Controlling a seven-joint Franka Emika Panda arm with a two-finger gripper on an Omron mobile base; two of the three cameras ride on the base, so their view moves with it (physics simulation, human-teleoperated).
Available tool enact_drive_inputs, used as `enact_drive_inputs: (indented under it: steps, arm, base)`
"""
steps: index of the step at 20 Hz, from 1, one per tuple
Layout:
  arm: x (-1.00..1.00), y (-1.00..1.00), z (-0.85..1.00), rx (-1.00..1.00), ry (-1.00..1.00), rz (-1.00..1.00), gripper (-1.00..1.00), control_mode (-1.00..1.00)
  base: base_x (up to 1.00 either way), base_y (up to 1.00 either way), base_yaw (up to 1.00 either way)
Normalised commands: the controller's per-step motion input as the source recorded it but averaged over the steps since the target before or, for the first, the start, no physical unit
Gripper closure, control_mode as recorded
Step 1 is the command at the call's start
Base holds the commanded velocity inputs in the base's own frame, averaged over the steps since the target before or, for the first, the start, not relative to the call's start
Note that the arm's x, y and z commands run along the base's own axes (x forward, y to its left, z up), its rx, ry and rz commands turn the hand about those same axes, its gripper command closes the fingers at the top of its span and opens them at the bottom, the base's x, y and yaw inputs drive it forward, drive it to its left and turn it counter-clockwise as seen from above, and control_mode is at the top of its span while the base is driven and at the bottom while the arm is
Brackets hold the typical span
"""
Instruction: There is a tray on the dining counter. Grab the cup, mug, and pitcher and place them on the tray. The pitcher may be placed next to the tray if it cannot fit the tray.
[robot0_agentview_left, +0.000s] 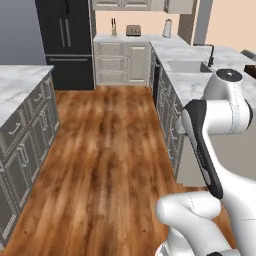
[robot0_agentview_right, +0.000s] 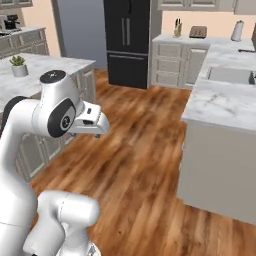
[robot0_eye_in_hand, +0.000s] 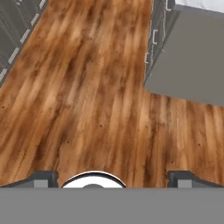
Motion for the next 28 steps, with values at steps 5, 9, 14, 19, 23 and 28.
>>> enact_drive_inputs:
  steps: [5,9,14,19,23,28]
  arm:
    - [0.0,0.0,0.0,0.0,0.0,0.0,-1.0,1.0]
    - [0.0,0.0,0.0,0.0,0.0,0.0,-1.0,1.0]
    - [0.0,0.0,0.0,0.0,0.0,0.0,-1.0,1.0]
    - [0.0,0.0,0.0,0.0,0.0,0.0,-1.0,1.0]
    - [0.0,0.0,0.0,0.0,0.0,0.0,-1.0,1.0]
    - [0.0,0.0,0.0,0.0,0.0,0.0,-1.0,1.0]
  base:
    - [0.79,1.0,-0.4]
    - [0.96,1.0,-0.39]
    - [1.0,0.98,-0.32]
    - [1.0,0.52,-0.18]
    - [1.0,0.0,-0.01]
    - [1.0,-0.04,0.0]
